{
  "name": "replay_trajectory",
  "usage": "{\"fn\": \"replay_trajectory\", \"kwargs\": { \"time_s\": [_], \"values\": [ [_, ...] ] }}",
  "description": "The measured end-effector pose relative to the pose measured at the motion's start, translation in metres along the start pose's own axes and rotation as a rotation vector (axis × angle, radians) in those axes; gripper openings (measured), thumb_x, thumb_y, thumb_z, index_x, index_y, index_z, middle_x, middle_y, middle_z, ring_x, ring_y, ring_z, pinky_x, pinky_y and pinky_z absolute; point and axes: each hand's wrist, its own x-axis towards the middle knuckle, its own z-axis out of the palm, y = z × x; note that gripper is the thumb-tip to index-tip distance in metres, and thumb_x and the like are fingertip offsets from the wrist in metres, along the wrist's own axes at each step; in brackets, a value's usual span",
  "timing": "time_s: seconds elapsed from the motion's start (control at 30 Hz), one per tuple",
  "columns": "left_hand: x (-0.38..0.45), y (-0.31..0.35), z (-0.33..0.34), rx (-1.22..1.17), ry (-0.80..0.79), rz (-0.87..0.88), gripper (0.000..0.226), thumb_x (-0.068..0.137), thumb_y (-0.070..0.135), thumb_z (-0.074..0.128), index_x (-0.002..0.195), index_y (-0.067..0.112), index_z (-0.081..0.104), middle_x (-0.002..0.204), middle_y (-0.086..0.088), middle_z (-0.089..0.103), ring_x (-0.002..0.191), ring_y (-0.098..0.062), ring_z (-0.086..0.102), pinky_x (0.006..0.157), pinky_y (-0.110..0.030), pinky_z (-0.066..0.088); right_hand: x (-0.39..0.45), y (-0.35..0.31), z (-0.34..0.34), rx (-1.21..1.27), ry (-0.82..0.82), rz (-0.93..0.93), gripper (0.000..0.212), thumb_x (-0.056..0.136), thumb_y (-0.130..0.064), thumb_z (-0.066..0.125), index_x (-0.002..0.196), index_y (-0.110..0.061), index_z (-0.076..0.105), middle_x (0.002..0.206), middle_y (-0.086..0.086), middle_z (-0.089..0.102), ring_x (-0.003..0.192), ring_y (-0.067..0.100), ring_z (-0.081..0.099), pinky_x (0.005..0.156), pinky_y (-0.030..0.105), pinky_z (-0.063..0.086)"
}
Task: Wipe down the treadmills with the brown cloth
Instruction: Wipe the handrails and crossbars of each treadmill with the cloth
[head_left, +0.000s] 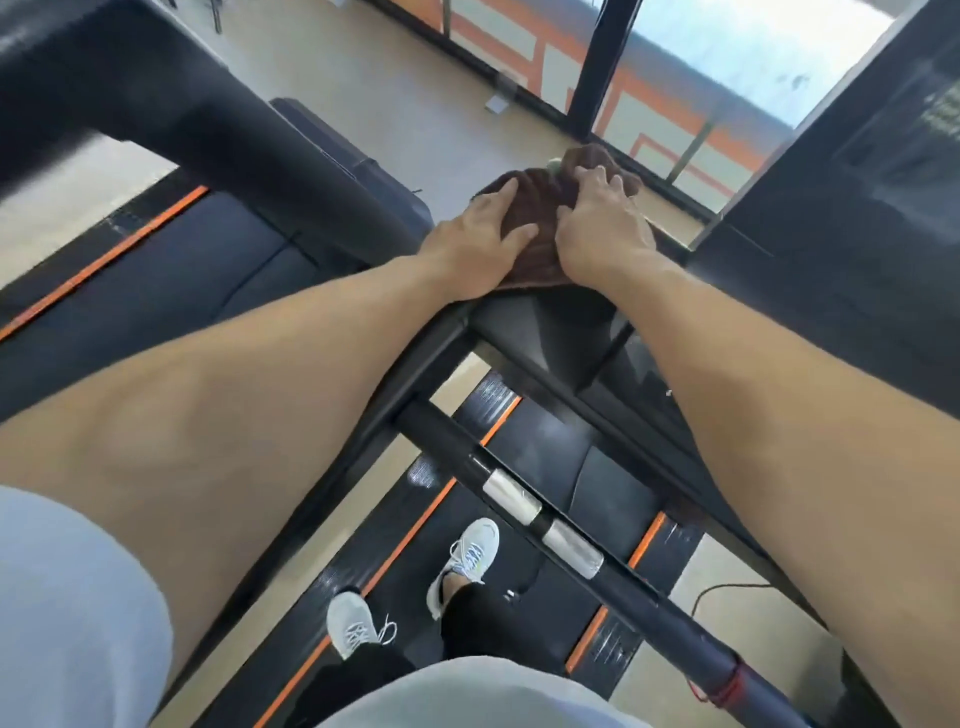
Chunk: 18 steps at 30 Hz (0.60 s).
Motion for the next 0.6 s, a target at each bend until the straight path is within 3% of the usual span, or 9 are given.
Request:
{"fn": "replay_trajectory", "kwargs": {
  "time_s": [0.1, 0.17, 0.3, 0.4, 0.6],
  "values": [
    [-0.019, -0.008, 0.000, 0.080, 0.001, 0.064, 0.071, 0.106, 0.053, 0.039, 0.165, 0.026, 0.010, 0.171, -0.002, 0.019, 0.148, -0.035, 0.035, 0.117, -0.047, 0.032, -0.024, -0.012, 0.008, -0.072, -0.007, 0.022, 0.058, 0.106, -0.020, 0.039, 0.161, -0.012, 0.022, 0.171, 0.010, 0.016, 0.158, 0.029, 0.013, 0.128, 0.043, 0.015],
    [-0.032, -0.017, 0.000, 0.121, -0.004, 0.086, 0.071, 0.106, 0.054, 0.039, 0.165, 0.027, 0.010, 0.172, -0.001, 0.015, 0.146, -0.036, 0.038, 0.115, -0.048, 0.035, -0.044, -0.020, 0.014, -0.130, 0.017, 0.027, 0.056, 0.104, -0.023, 0.039, 0.157, -0.009, 0.030, 0.166, 0.014, 0.027, 0.153, 0.033, 0.025, 0.123, 0.046, 0.026],
    [-0.069, -0.033, 0.004, 0.165, -0.007, 0.116, 0.069, 0.107, 0.051, 0.036, 0.165, 0.026, 0.007, 0.173, -0.002, 0.006, 0.148, -0.037, 0.034, 0.116, -0.051, 0.034, -0.083, -0.039, 0.024, -0.220, 0.010, 0.112, 0.048, 0.103, -0.032, 0.039, 0.143, -0.006, 0.041, 0.148, 0.020, 0.049, 0.132, 0.041, 0.052, 0.097, 0.046, 0.044],
    [-0.098, -0.043, 0.006, 0.218, -0.018, 0.135, 0.070, 0.108, 0.051, 0.033, 0.165, 0.024, 0.003, 0.173, -0.005, -0.001, 0.151, -0.036, 0.024, 0.118, -0.054, 0.032, -0.103, -0.046, 0.037, -0.189, 0.006, 0.162, 0.047, 0.102, -0.032, 0.036, 0.140, -0.005, 0.042, 0.133, 0.019, 0.060, 0.118, 0.043, 0.060, 0.082, 0.043, 0.038],
    [-0.132, -0.054, 0.012, 0.363, -0.028, 0.161, 0.076, 0.106, 0.053, 0.036, 0.164, 0.026, -0.005, 0.172, -0.011, -0.009, 0.154, -0.039, 0.014, 0.125, -0.049, 0.022, -0.118, -0.060, 0.025, -0.088, -0.005, 0.258, 0.060, 0.097, -0.034, 0.040, 0.151, -0.007, 0.036, 0.142, 0.022, 0.056, 0.126, 0.043, 0.055, 0.098, 0.044, 0.044]
  ]
}}
